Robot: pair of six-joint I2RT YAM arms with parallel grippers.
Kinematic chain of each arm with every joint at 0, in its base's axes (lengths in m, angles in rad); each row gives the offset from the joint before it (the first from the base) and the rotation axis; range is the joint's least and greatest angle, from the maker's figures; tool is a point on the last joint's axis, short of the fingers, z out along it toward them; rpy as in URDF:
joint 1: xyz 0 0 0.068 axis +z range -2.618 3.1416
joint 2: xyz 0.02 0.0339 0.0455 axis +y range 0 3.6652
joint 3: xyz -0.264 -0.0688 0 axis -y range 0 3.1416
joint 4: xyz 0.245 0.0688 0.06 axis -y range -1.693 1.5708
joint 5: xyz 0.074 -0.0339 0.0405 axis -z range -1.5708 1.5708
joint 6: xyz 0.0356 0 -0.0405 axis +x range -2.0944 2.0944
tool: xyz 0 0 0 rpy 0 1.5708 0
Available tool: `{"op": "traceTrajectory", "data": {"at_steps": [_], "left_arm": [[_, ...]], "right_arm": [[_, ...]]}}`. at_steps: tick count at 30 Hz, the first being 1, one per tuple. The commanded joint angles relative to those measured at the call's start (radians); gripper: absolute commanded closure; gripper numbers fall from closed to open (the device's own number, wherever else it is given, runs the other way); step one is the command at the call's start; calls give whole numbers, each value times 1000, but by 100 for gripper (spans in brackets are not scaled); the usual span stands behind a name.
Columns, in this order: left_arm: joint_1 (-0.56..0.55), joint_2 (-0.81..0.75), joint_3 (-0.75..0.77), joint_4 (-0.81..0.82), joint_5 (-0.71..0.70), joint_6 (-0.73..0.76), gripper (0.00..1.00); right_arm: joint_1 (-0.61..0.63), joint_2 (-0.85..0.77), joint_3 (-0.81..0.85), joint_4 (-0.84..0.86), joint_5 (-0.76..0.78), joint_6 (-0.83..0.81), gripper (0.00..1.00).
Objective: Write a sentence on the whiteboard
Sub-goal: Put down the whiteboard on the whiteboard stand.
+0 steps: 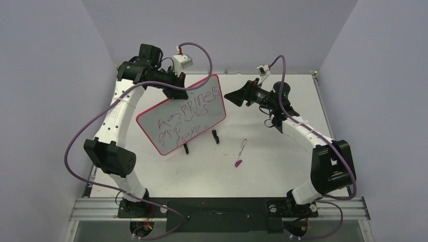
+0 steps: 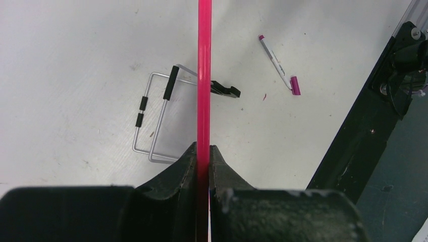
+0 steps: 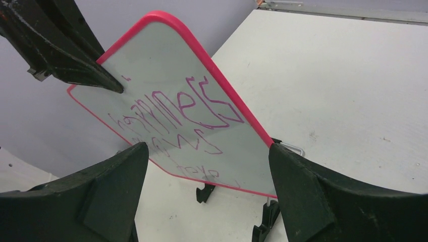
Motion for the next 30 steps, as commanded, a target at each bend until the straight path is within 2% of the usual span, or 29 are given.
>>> {"op": "traceTrajectory", "data": {"at_steps": [1,9,17,30], "left_arm": [[22,3,104,-3,143,84,100],[49,21,96,-32,225,127,100],[46,11,30,4,233,124,100],[40,77,23,-23,251,158,100]], "right_arm": [[-6,-64,-6,60,-4,-2,16],[-4,-72,-10,9,-7,-30,16],[-6,-68,-18,-9,-19,-51,16],[-10,-59,-14,-36,-34,-80,16]]}}
